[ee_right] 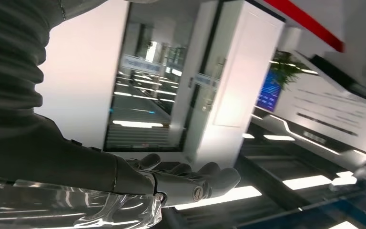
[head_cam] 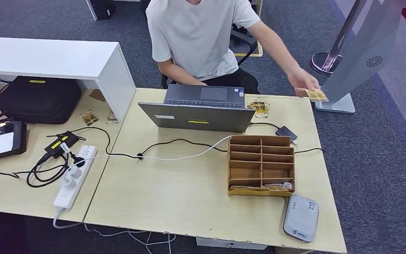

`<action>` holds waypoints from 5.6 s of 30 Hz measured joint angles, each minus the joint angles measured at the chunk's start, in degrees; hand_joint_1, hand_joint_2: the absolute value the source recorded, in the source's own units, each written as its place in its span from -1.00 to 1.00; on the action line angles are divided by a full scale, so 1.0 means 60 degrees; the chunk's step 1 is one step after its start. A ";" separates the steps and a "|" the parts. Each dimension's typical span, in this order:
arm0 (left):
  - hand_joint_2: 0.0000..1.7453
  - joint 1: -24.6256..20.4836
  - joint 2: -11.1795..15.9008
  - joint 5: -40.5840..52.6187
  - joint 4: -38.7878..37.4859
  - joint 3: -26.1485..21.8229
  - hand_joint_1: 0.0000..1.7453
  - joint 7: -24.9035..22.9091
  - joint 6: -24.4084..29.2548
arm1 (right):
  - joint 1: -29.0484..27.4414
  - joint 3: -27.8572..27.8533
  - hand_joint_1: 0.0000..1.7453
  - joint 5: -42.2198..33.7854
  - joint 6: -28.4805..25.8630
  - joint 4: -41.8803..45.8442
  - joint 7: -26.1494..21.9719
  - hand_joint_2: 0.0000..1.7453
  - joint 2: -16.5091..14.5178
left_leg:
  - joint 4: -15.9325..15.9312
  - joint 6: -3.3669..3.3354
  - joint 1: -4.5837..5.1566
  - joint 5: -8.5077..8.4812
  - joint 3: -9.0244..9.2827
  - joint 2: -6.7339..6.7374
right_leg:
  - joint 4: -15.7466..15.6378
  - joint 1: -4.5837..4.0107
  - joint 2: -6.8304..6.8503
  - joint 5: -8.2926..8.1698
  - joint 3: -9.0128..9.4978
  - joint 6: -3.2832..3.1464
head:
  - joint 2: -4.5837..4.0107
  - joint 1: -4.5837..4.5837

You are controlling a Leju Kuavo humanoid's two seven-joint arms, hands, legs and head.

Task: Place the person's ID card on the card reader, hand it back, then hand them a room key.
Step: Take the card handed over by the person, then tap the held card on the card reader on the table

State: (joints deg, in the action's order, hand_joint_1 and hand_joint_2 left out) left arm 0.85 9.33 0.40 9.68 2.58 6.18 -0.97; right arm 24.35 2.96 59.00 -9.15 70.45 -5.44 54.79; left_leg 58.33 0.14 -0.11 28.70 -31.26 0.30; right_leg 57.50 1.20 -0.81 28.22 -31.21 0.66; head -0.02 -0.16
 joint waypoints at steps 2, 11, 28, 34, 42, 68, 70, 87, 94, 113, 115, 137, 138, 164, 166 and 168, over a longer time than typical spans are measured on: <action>1.00 -0.0054 0.0001 -0.0021 0.0000 0.0059 -1.00 -0.0106 -0.0227 | 0.0882 0.0880 -1.00 0.0155 -0.0089 -0.0105 0.0063 1.00 -0.0517 | 0.0000 0.0007 -0.0003 -0.0005 0.0003 0.0003 | 0.0002 -0.0004 -0.0007 -0.0004 -0.0001 -0.0006 | 0.0000 0.0001; 1.00 -0.0184 0.0028 -0.0389 0.0000 0.0076 -1.00 -0.0341 -0.1189 | 0.3705 0.4043 -1.00 0.0272 -0.0696 -0.1331 0.0397 1.00 -0.3274 | 0.0001 0.0043 -0.0024 -0.0040 -0.0010 -0.0033 | 0.0014 -0.0018 0.0017 -0.0021 -0.0021 -0.0032 | 0.0000 0.0002; 1.00 -0.0086 0.0112 -0.0923 0.0000 0.0034 -1.00 -0.0094 -0.2545 | 0.4631 0.5565 -1.00 -0.0044 -0.0872 -0.2423 0.0218 1.00 -0.5088 | 0.0016 0.0044 -0.0024 -0.0052 -0.0071 -0.0116 | 0.0015 -0.0018 0.0102 -0.0021 -0.0047 -0.0032 | 0.0000 0.0005; 1.00 -0.0005 0.0135 -0.0924 0.0000 0.0032 -1.00 -0.0094 -0.2574 | 0.4623 0.5681 0.00 -0.0217 -0.1004 -0.2668 0.0174 1.00 -0.5128 | 0.0021 0.0044 -0.0024 -0.0052 -0.0076 -0.0118 | 0.0015 -0.0018 0.0105 -0.0021 -0.0052 -0.0032 | 0.0000 0.0005; 1.00 0.0015 0.0173 -0.0923 0.0000 0.0032 -1.00 -0.0094 -0.2695 | 0.4607 0.5689 1.00 -0.0560 -0.0793 -0.2761 -0.0147 1.00 -0.5118 | 0.0024 0.0043 -0.0025 -0.0053 -0.0078 -0.0117 | 0.0015 -0.0018 0.0102 -0.0021 -0.0058 -0.0032 | 0.0000 0.0005; 1.00 0.0131 0.0143 -0.1145 -0.0007 0.0016 -1.00 0.0065 -0.2691 | 0.3012 0.5298 1.00 -0.1427 -0.1833 -0.1363 -0.0285 1.00 -0.4349 | 0.0041 0.0040 -0.0029 -0.0054 -0.0024 -0.0165 | 0.0012 -0.0021 0.0145 -0.0019 -0.0059 -0.0030 | 0.0000 0.0004; 1.00 0.0190 0.0118 -0.1246 -0.0009 -0.0020 -1.00 0.0029 -0.2627 | 0.2139 0.4955 1.00 -0.1563 -0.2190 -0.0606 -0.0340 1.00 -0.3982 | 0.0042 0.0038 -0.0029 -0.0052 -0.0034 -0.0180 | 0.0006 -0.0021 0.0161 -0.0017 -0.0060 -0.0028 | 0.0000 0.0005; 1.00 0.0538 -0.0115 -0.1683 -0.0069 -0.0367 -1.00 0.0012 -0.2223 | -0.6486 0.0460 1.00 -0.1016 -0.3733 0.5640 -0.1157 1.00 -0.2993 | 0.0041 0.0027 -0.0029 -0.0032 -0.0060 -0.0200 | 0.0000 -0.0022 0.0192 0.0006 -0.0073 -0.0018 | 0.0000 0.0005; 1.00 0.0546 -0.0157 -0.1684 -0.0069 -0.0370 -1.00 0.0007 -0.2160 | -0.7744 0.0864 1.00 -0.0405 -0.4145 0.6027 -0.0687 1.00 -0.3340 | 0.0041 0.0028 -0.0029 -0.0033 -0.0057 -0.0175 | 0.0002 -0.0022 0.0169 0.0005 -0.0070 -0.0018 | 0.0000 0.0005; 1.00 0.0501 -0.0103 -0.1669 -0.0069 -0.0368 -1.00 -0.0106 -0.2248 | -0.6930 0.4406 1.00 -0.0647 -0.4660 0.3779 0.0337 1.00 -0.3820 | 0.0041 0.0034 -0.0030 -0.0036 -0.0050 -0.0160 | 0.0003 -0.0022 0.0150 0.0003 -0.0070 -0.0017 | 0.0000 0.0004; 1.00 0.0495 -0.0101 -0.1669 -0.0069 -0.0366 -1.00 -0.0114 -0.2257 | -0.6817 0.4642 1.00 -0.0746 -0.4687 0.3613 0.0448 1.00 -0.3833 | 0.0041 0.0034 -0.0029 -0.0037 -0.0049 -0.0160 | 0.0003 -0.0022 0.0149 0.0003 -0.0070 -0.0017 | 0.0000 0.0005; 1.00 0.0485 0.0040 -0.1610 -0.0069 -0.0195 -1.00 -0.0149 -0.2363 | -0.6587 0.4154 1.00 -0.0259 -0.5073 0.3433 0.0325 1.00 -0.4050 | 0.0041 0.0034 -0.0028 -0.0039 -0.0050 -0.0159 | 0.0004 -0.0020 0.0148 0.0000 -0.0068 -0.0017 | 0.0000 0.0004; 1.00 0.0483 0.0053 -0.1606 -0.0069 -0.0170 -1.00 -0.0149 -0.2371 | -0.6522 0.3899 1.00 -0.0308 -0.5075 0.3426 0.0179 1.00 -0.4100 | 0.0042 0.0033 -0.0027 -0.0040 -0.0049 -0.0158 | 0.0004 -0.0020 0.0148 -0.0001 -0.0068 -0.0017 | 0.0000 0.0004; 1.00 0.0460 0.0086 -0.1623 -0.0069 0.0039 -1.00 -0.0149 -0.2386 | -0.6214 0.2076 1.00 -0.0397 -0.5107 0.1320 -0.0529 1.00 -0.5371 | 0.0044 0.0032 -0.0028 -0.0042 -0.0050 -0.0159 | 0.0003 -0.0021 0.0150 -0.0002 -0.0069 -0.0016 | 0.0000 0.0005; 1.00 0.0459 0.0090 -0.1622 -0.0069 0.0046 -1.00 -0.0149 -0.2394 | -0.6177 0.2081 1.00 -0.0377 -0.5155 0.1102 -0.0530 1.00 -0.5429 | 0.0044 0.0032 -0.0028 -0.0042 -0.0048 -0.0159 | 0.0003 -0.0021 0.0149 -0.0002 -0.0068 -0.0016 | 0.0000 0.0005; 1.00 0.0459 0.0100 -0.1622 -0.0069 0.0050 -1.00 -0.0149 -0.2406 | -0.6124 0.2086 1.00 -0.0363 -0.5174 0.0934 -0.0532 1.00 -0.5479 | 0.0044 0.0032 -0.0029 -0.0042 -0.0046 -0.0158 | 0.0003 -0.0021 0.0149 -0.0002 -0.0066 -0.0016 | 0.0000 0.0005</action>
State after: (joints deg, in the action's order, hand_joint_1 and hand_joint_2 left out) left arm 3.61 9.93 -9.33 9.27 2.89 5.29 -15.40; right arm -12.39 15.47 56.82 -40.19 76.06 -8.63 21.92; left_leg 58.59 0.33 -0.28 28.44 -31.53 -0.65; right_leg 57.52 1.07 0.08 28.21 -31.61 0.56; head -0.02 -0.13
